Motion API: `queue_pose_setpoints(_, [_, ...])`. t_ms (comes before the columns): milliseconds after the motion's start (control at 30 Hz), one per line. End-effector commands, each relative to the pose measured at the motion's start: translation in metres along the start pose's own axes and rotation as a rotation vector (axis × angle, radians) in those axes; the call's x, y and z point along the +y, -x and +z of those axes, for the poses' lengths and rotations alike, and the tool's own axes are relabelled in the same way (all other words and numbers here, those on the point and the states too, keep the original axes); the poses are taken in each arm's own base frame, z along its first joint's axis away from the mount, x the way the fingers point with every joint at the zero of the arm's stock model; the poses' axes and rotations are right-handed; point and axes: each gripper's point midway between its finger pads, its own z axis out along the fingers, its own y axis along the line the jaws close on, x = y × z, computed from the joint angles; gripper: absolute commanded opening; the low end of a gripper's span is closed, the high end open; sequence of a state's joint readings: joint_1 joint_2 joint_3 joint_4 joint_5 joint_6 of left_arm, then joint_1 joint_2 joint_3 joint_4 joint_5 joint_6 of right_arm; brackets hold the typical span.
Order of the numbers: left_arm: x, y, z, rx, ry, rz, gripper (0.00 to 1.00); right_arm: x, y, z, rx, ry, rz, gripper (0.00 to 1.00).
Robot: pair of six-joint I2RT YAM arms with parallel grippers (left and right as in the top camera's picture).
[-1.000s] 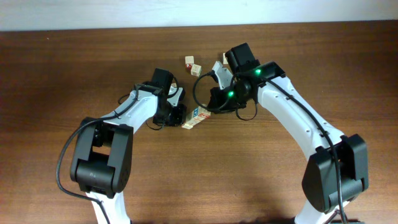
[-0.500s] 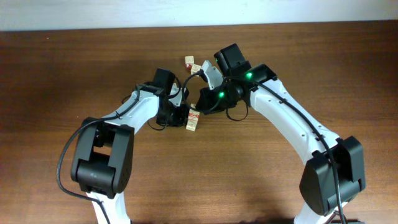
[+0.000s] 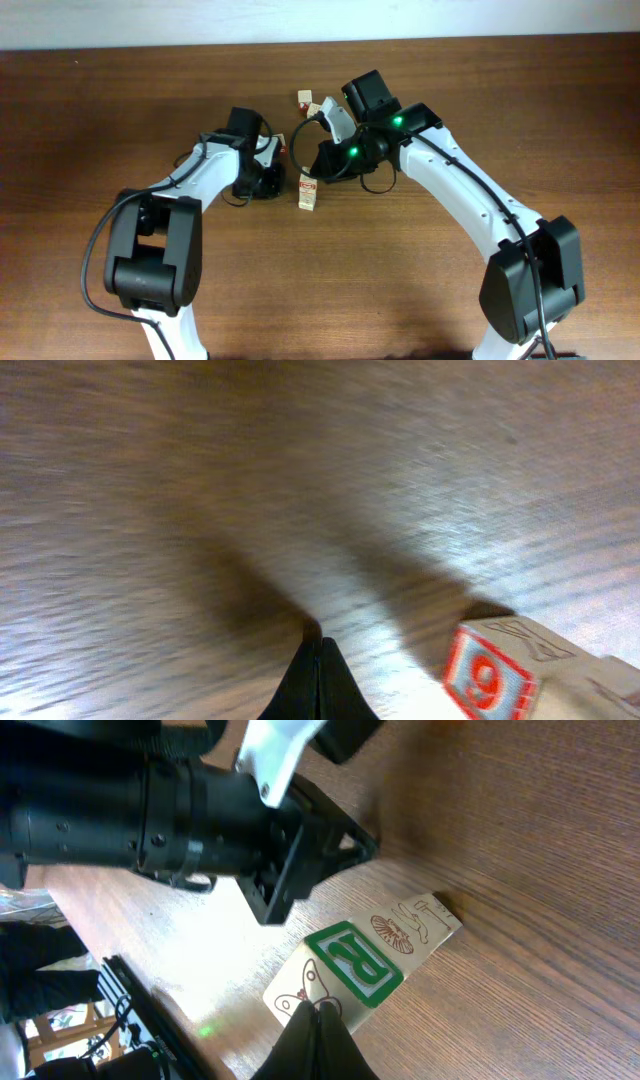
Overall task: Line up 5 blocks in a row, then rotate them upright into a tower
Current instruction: 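Rotate the clamped row upright into a vertical stack on the table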
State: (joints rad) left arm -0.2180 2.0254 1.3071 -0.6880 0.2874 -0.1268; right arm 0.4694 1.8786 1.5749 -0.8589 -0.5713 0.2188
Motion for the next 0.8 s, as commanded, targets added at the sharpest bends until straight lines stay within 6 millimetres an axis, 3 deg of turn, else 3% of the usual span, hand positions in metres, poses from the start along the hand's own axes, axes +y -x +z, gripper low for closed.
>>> queue_pose_setpoints(0, [0.0253,0.0026,-0.001,-0.011,0.115,-0.007,0.0,-0.0373,-0.0301,0.0356,0.119,-0.124,0.062,0.04])
queue_pose_setpoints(767, [0.028,0.0028,-0.0013,-0.013,0.131,-0.007,0.0,-0.0396,-0.0325,0.0346,0.128,-0.137,0.063,0.04])
